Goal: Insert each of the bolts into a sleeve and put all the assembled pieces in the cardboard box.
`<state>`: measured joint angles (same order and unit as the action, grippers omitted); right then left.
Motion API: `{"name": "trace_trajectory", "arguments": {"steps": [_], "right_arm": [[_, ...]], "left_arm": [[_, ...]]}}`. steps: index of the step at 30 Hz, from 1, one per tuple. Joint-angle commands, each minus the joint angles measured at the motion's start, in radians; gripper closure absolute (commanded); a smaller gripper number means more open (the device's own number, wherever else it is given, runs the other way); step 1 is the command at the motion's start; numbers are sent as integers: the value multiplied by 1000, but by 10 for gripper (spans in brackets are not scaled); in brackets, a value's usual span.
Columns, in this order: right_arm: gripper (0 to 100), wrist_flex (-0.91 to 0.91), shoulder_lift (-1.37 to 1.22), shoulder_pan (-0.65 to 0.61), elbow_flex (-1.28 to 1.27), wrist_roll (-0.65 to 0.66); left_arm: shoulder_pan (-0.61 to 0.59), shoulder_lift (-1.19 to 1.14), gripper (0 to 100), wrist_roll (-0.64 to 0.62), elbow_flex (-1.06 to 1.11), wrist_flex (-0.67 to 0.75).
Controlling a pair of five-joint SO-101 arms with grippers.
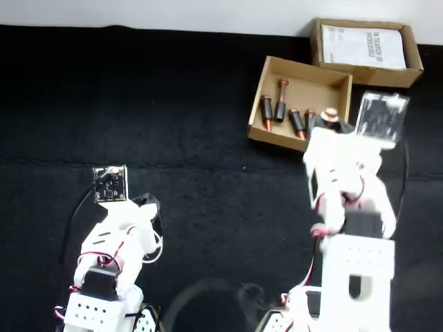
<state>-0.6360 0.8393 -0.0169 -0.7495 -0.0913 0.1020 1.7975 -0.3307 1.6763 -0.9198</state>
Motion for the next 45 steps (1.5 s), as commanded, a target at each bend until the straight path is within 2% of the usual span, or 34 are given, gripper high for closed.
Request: {"name": "trace_trajectory", "arguments": {"steps": [1,4,10,15,19,23,36,45], "right_arm": [[992,2,-151,44,205,-61],[992,2,-268,58,338,-103],[992,2,-484,58,545,-104],[992,2,-708,71,743,-103],[992,2,-909,87,964,-104],[992,-2,-1116,97,1165,-104],[992,-170,-1698,101,1650,-103],[991,-263,-1922,105,1888,-97]], "left_arm": [[-10,10,991,5,19,-35],[-22,10,991,5,19,-35],[-74,10,991,8,19,-29],[-79,10,991,153,19,-29],[-140,10,991,279,19,-26],[-142,10,991,345,19,-9],[-145,10,991,351,19,-8],[-145,10,991,351,19,-6]]}}
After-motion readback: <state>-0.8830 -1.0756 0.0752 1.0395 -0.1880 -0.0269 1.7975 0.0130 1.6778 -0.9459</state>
